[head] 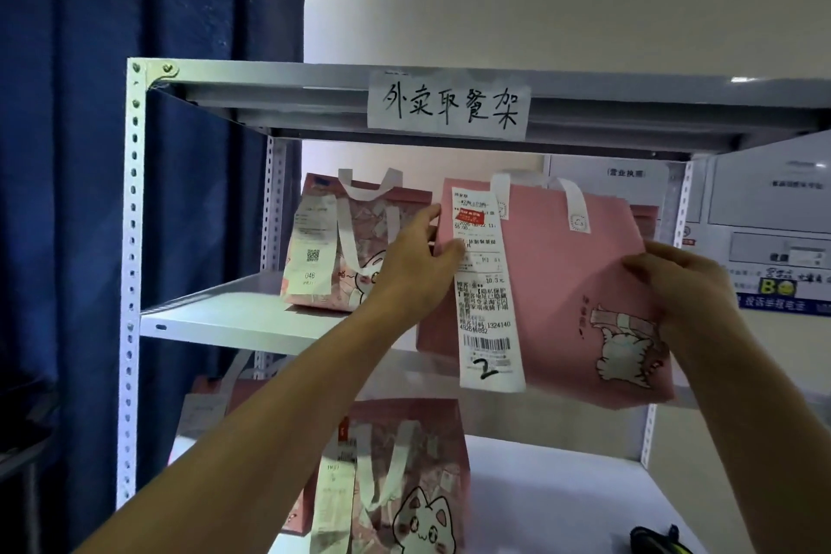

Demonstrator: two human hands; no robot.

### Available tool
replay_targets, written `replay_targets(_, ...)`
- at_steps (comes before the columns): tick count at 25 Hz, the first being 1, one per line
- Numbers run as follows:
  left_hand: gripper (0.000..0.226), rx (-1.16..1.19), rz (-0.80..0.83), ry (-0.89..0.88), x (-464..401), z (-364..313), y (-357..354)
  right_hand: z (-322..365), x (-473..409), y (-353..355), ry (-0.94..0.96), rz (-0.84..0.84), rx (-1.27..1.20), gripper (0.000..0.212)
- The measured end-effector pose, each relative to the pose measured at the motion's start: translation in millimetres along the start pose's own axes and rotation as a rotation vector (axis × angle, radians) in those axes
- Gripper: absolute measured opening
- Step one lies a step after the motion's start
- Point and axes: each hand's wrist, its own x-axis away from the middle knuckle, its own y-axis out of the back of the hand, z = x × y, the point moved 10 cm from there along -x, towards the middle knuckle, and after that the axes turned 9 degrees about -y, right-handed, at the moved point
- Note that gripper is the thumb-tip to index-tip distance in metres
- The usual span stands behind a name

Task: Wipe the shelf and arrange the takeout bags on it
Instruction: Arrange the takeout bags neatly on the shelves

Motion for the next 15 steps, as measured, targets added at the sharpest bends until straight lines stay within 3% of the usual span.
replay_targets(9,0.051,0.016,-0.07,-0.006,-38.2,39.9,-2.2,7.1,-31.4,-22.5,0.104,-0.038,-0.093,0.034)
replay_targets(15,0.047,-0.114,0.042,0.019,-48.6,86.5,-11.1,-12.1,-42.7,-33.5,0.233,-0.057,-0.004,0.032)
